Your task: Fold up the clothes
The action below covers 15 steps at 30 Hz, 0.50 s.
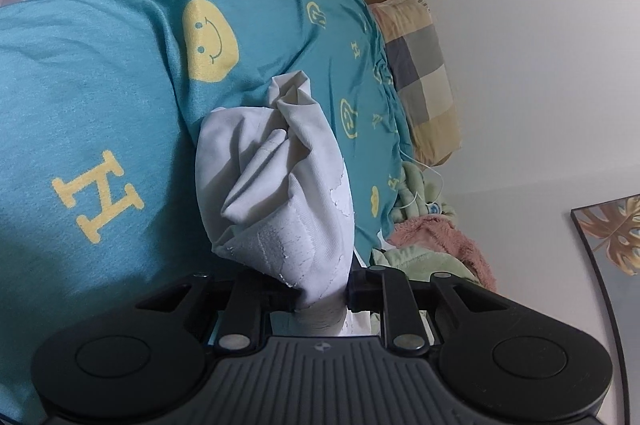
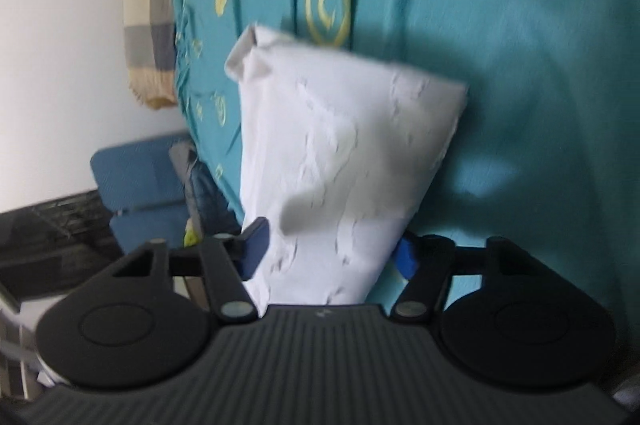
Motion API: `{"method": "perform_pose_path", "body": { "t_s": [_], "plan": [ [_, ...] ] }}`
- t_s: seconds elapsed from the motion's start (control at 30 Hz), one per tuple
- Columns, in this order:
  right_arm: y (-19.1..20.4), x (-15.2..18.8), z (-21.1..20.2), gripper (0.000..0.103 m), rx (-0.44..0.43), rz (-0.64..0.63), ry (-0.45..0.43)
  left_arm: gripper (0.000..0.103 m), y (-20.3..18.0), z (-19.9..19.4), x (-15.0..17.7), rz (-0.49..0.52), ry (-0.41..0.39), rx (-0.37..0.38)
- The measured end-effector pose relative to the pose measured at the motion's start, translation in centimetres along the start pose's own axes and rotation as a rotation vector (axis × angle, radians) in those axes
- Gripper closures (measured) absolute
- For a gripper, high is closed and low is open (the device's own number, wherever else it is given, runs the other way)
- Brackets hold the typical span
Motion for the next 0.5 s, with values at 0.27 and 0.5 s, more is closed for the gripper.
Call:
{"method": "perform_pose_path", "body": {
  "t_s": [0.27,0.5],
  "plan": [
    [2.1,0.6,-1.7,0.085,-0.006,-0.142,-0.057,0.082,0.4,-0.9,0.4,-0.003,0.051,-0.043],
    [6.9,-0.6,-5.5,0.086,-0.075,-0.171,-0.079,0.082,-6.0,-2.9,0.9,0.033,0.071,-0.052]
  ]
}}
Point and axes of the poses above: each gripper's, at about its wrist camera, not at the fingertips, and z roughly the way its jaws point, y to its left, x to its underside, the point moved 5 cm from there along z, roughly the way its jaws point, and after that the axes turned 11 degrees about -x, right-handed, at the moved point
